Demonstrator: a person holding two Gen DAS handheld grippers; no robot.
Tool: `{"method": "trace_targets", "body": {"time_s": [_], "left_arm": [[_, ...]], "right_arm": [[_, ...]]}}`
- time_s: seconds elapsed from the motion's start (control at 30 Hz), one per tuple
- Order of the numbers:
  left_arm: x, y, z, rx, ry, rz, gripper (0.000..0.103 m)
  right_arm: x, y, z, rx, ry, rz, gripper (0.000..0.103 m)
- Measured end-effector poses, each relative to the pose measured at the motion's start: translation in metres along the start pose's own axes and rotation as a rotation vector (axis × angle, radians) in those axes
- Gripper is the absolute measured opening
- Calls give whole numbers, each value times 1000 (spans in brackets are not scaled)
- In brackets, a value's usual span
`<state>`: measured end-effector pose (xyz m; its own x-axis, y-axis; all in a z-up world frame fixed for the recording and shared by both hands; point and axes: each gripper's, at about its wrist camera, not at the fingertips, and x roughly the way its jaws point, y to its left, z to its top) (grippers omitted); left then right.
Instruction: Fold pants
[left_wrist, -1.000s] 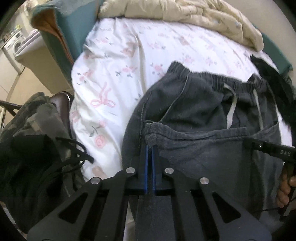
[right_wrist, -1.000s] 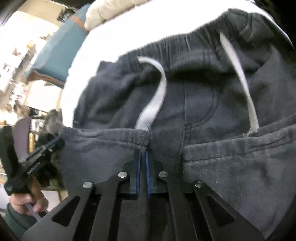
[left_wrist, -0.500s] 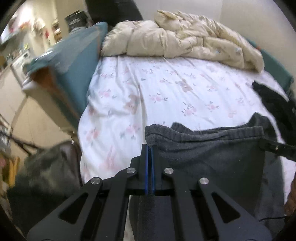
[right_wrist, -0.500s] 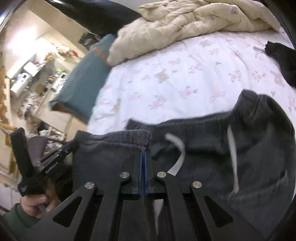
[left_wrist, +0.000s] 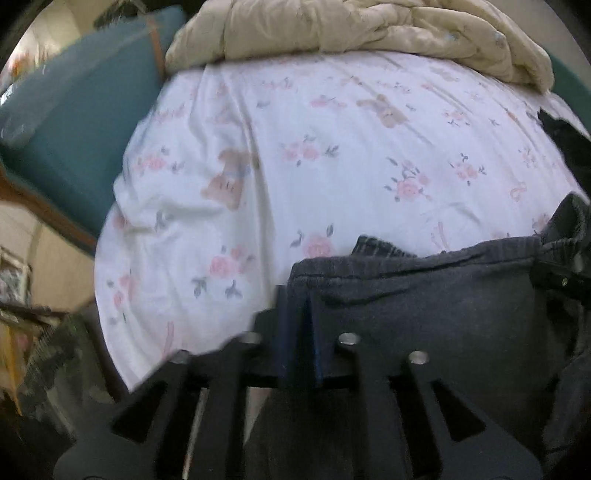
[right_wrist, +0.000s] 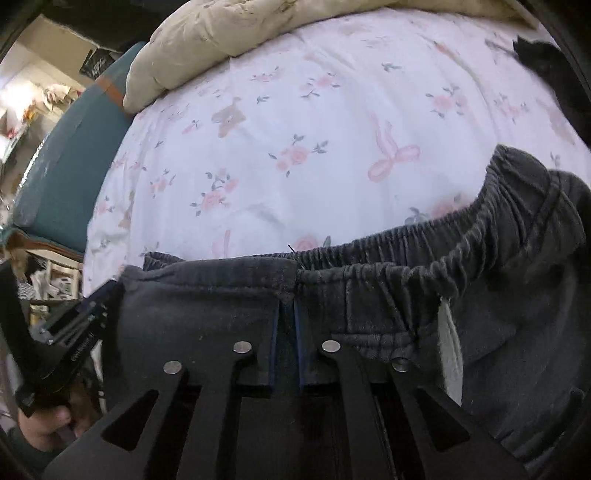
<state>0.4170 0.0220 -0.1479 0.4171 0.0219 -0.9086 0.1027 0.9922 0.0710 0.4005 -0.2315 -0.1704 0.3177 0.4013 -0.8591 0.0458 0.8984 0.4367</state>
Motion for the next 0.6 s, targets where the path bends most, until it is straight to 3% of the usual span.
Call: {"method": "trace_targets", "body": {"time_s": [0.03,0.07,0.1,0.13,0.37,0.6], "left_arm": [[-6,6,-1,-30,-5,-17,47],[-18,13,-3,-63,-22,-27,56],[-29,18,-6,-79,-37,-28,68],[-43,22,-11,-91,-55,-33,73],[-127,36,-79,-96,-42,-116,73],[-187,51,-197,-136,61,-205,73]], "right_arm": [[-5,2,-1,-6,5,5,23],[-10,4,-3,-12,7,5,36],[-18,6,-5,-18,4,10,37],[-28,8,-8,-26,3,39,37],[-94,25,-60,-93,-6,129,37],[-144,13,-142,-37,46,210,37]]}}
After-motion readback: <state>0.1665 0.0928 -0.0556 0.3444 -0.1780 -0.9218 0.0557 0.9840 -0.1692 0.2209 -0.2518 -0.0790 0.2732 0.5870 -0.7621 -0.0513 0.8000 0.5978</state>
